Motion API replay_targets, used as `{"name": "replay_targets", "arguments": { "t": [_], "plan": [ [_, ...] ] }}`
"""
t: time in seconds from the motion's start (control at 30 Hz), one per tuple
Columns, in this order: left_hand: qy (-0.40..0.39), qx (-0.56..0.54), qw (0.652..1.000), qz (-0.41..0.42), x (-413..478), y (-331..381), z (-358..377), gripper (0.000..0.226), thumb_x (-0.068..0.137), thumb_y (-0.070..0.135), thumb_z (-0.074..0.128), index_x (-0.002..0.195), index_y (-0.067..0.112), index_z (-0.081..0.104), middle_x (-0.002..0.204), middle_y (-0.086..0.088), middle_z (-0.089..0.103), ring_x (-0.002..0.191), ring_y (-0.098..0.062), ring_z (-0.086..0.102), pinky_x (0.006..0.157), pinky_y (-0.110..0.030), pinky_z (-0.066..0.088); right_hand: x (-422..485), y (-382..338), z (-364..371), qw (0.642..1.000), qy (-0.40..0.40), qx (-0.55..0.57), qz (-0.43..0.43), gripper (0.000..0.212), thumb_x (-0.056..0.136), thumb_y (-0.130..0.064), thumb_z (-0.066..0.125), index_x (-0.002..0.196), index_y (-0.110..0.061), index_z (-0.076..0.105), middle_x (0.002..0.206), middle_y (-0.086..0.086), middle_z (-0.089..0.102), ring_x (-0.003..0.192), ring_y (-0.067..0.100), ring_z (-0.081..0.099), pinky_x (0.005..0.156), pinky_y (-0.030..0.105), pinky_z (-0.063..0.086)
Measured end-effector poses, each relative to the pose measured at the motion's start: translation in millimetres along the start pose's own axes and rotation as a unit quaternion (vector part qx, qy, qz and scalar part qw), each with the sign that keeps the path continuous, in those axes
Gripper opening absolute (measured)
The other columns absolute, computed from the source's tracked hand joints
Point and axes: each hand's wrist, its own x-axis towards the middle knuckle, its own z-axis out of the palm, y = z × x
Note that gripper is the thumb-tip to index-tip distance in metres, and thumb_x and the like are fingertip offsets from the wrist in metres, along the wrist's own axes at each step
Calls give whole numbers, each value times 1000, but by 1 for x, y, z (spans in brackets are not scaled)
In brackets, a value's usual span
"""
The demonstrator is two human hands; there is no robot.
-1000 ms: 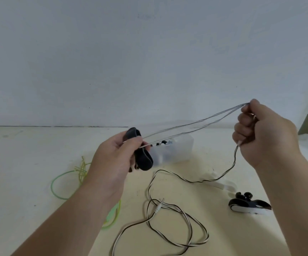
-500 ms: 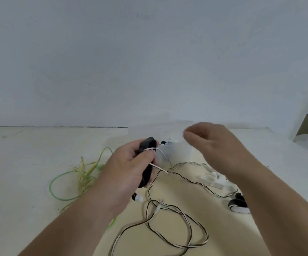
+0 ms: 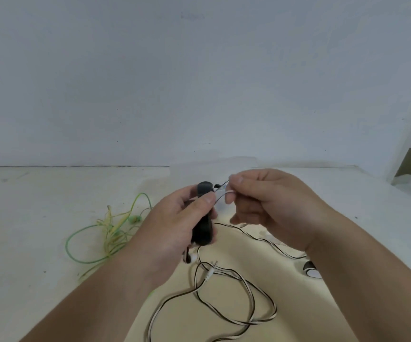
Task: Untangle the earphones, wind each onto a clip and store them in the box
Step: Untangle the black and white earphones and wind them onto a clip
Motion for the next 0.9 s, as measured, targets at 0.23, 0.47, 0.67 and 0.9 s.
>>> {"name": "replay_targets", "arguments": {
  "t": [0.23, 0.47, 0.67, 0.9],
  "plan": [
    [-9, -135, 988, -76, 0, -1, 4, 45, 70, 20, 68, 114, 12, 66, 96, -13, 72, 91, -28, 69, 86, -43, 47, 5, -1, -6, 995, 94, -17, 16, 35, 100, -20, 54, 67, -8, 59, 51, 0, 43, 43, 15, 32, 59, 30, 48],
    [-2, -123, 990, -74, 0, 3, -3, 53, 63, 19, 72, 113, 1, 63, 100, -12, 75, 80, -21, 67, 79, -37, 41, 2, 6, -5, 967, -1, -254, 16, 41, 98, -31, 59, 63, -10, 61, 57, 0, 46, 56, 16, 43, 63, 35, 39],
    [-7, -125, 988, -87, -1, 6, -4, 53, 57, 18, 72, 108, 5, 62, 100, -15, 75, 82, -22, 67, 86, -43, 43, 5, -3, -12, 964, 217, -133, -77, 38, 100, -27, 55, 65, -12, 58, 53, -2, 44, 52, 17, 41, 67, 37, 45],
    [-4, -113, 990, -81, -4, 10, -1, 52, 60, 19, 70, 109, 4, 61, 95, -12, 76, 82, -19, 68, 95, -41, 43, 2, -1, -10, 982, 64, -178, -25, 37, 99, -24, 55, 66, -8, 58, 59, 10, 44, 53, 20, 40, 67, 38, 49]
  ]
}}
